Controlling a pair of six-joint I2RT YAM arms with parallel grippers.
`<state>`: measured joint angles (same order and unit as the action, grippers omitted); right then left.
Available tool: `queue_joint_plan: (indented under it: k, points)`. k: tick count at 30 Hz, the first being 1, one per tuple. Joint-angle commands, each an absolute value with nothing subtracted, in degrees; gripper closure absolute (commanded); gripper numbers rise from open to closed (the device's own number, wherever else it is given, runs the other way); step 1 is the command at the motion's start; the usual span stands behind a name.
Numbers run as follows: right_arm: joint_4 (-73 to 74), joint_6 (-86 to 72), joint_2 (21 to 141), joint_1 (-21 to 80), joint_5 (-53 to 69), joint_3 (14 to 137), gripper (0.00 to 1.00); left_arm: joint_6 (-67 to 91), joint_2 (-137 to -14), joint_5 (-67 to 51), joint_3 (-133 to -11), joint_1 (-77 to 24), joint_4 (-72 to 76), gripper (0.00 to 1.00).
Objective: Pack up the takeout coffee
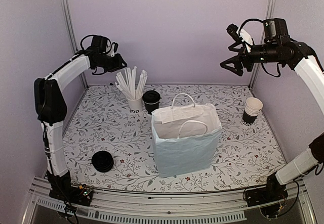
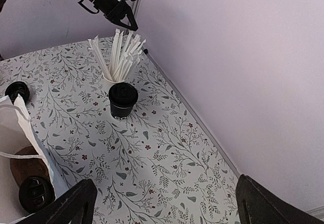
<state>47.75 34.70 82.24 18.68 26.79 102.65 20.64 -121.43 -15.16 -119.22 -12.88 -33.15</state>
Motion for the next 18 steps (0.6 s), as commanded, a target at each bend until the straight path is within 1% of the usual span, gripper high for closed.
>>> queue_joint_plan:
  k: [1,5,9,13,17,18]
  points:
    - [46.4,34.0,81.7,18.3,28.2,102.1,0.01,21.1,-122.2,-15.8,-120.8,-12.9,-34.2,0.73]
    - [46.3,34.0,81.7,18.3,28.2,101.9,0.01,21.0,-122.1,-15.9,-120.9,-13.1,-34.6,0.74]
    - [46.1,34.1,81.7,18.3,28.6,101.9,0.01,20.8,-122.1,-16.3,-121.0,-13.2,-34.7,0.84]
    - [46.1,34.1,81.7,18.3,28.5,101.6,0.01,20.8,-122.0,-16.5,-121.1,-13.2,-34.7,0.89]
    - [45.9,34.1,81.6,18.3,28.5,101.5,0.01,20.2,-121.5,-17.0,-121.8,-13.4,-34.8,1.0]
    - [45.9,34.2,81.6,18.4,28.4,101.5,0.01,20.0,-121.2,-17.1,-122.0,-13.4,-34.8,1.0]
